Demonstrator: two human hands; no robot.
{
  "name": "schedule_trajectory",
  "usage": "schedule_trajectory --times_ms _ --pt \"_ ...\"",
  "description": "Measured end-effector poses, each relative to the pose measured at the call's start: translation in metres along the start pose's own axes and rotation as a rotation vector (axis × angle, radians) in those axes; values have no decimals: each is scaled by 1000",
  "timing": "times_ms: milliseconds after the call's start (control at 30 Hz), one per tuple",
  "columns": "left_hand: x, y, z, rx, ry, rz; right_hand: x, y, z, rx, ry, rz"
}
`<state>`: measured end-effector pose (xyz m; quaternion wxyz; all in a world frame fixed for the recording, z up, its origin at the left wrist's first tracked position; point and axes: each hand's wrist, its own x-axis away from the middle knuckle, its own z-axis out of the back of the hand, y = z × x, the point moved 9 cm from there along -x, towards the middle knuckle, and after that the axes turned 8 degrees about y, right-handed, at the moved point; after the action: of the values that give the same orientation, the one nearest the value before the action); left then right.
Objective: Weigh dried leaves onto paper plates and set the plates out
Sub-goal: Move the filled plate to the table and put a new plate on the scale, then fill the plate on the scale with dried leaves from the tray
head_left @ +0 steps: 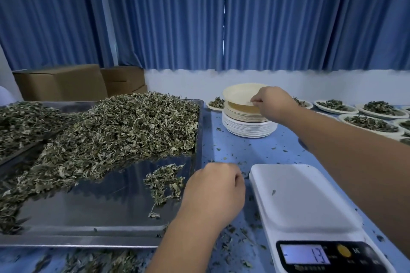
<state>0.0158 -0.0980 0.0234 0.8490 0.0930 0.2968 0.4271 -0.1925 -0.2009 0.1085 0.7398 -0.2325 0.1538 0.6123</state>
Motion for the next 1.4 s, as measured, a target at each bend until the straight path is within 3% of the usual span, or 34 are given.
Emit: schedule_trajectory --times_ms 133,333,633,800,1033,1200,1400 --pt "0 0 1 30 -3 6 27 -8 27 -43 162 108" --pt "1 -1 3 46 -9 10 129 -25 72 -189 270 300" --pt "4 -3 4 115 -14 52 226 -6 84 -267 46 272" --pt "5 -5 6 163 10 84 248 6 80 -309 -96 242" --pt "7 -4 8 216 8 113 254 16 83 -372 -168 191" --pt "8 1 5 174 -13 90 238 28 99 -598 85 42" --pt "5 -1 10 228 10 98 198 78 91 -754 347 -420"
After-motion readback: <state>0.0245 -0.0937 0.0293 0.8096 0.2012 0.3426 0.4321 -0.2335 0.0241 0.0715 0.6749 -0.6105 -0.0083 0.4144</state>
